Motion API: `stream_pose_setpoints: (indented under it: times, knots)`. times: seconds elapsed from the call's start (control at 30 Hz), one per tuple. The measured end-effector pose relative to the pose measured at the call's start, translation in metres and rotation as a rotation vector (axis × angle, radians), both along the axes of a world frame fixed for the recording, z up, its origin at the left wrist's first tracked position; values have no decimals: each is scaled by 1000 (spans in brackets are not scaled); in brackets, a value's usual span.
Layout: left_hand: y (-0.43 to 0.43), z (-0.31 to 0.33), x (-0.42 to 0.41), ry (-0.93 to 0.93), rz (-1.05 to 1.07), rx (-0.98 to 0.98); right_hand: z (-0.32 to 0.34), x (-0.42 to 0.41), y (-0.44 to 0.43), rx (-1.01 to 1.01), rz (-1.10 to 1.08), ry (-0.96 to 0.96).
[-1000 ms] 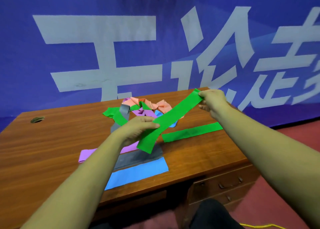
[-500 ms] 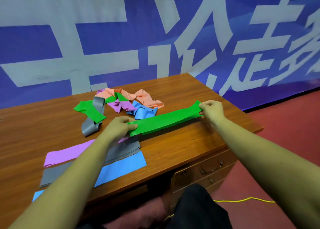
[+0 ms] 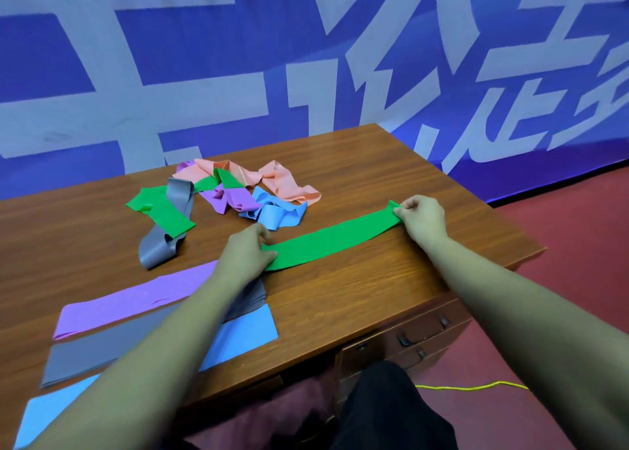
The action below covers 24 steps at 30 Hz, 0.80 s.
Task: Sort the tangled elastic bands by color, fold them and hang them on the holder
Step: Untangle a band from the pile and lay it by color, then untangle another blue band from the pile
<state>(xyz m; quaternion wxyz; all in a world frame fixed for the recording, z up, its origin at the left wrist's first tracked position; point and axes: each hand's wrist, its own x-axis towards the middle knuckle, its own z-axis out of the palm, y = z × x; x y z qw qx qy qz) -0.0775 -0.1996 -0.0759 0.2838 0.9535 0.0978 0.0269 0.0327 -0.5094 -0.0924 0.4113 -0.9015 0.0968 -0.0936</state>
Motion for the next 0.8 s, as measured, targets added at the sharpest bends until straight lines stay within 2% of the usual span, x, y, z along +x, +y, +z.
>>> stream_pose_setpoints:
  times: [0.2, 0.3, 0.43, 0.57, 0.63, 0.7, 0.8]
  knots:
    - [-5, -3, 7, -150, 56, -87, -4, 4, -6, 3, -24, -120]
    - [-7, -6, 14, -120, 91, -97, -4, 7, -5, -1, -22, -132]
    - [-9, -16, 18, -54, 76, 57, -18, 9, -4, -112, -25, -76]
    - [-13, -20, 16, -202, -19, 303, -16, 2, -1, -257, -44, -119]
    - [-12, -19, 17, -315, -93, 407, -8, -2, 8, -367, 60, -231]
    - [-5, -15, 23, -380, -92, 421, 0, -4, 26, -391, 239, -270]
    - [12, -6, 39, -309, 29, 320, 13, -5, 68, -349, 426, -194]
